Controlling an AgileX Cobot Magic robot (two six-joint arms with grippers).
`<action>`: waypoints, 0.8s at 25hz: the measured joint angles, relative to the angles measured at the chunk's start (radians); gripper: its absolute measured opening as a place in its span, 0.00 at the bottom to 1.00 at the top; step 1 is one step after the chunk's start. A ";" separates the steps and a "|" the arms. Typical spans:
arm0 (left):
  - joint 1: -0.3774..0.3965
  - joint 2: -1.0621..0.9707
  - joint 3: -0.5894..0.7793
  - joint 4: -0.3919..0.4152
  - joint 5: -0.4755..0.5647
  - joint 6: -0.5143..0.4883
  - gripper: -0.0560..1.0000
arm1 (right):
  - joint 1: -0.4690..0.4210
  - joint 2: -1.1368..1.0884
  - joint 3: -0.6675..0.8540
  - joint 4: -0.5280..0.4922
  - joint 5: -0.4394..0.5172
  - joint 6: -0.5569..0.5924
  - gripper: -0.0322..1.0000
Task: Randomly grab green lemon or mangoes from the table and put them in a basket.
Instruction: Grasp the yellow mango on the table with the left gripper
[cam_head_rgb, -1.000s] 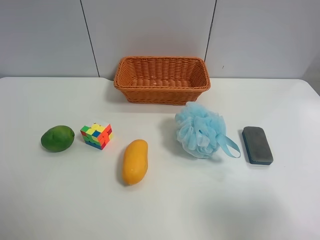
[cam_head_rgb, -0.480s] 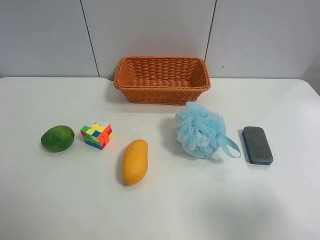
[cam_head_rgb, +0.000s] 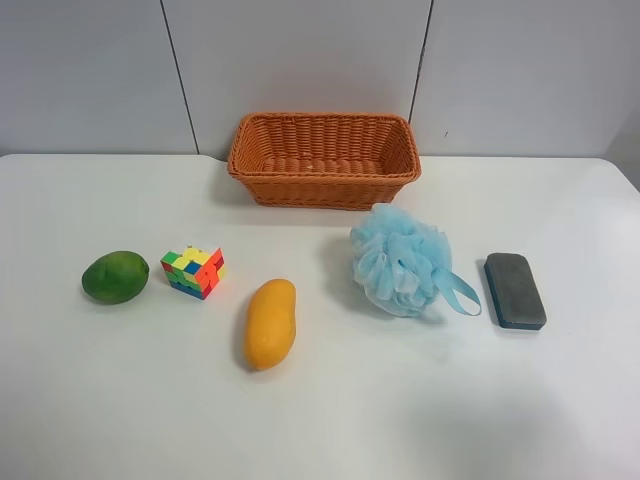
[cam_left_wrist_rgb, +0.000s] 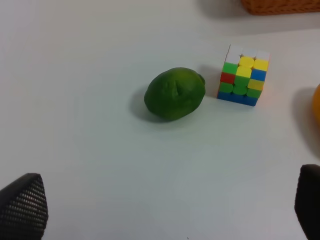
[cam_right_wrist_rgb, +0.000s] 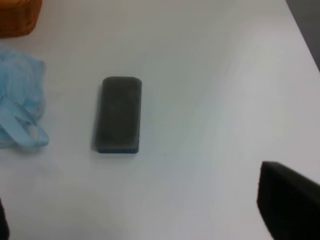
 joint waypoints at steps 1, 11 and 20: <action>0.000 0.010 -0.002 -0.001 0.000 0.000 0.99 | 0.000 0.000 0.000 0.000 0.000 0.000 0.99; 0.000 0.433 -0.267 -0.007 0.089 -0.030 0.99 | 0.000 0.000 0.000 0.000 0.000 0.000 0.99; -0.198 0.838 -0.507 0.073 0.092 -0.121 0.99 | 0.000 0.000 0.000 0.000 0.000 0.000 0.99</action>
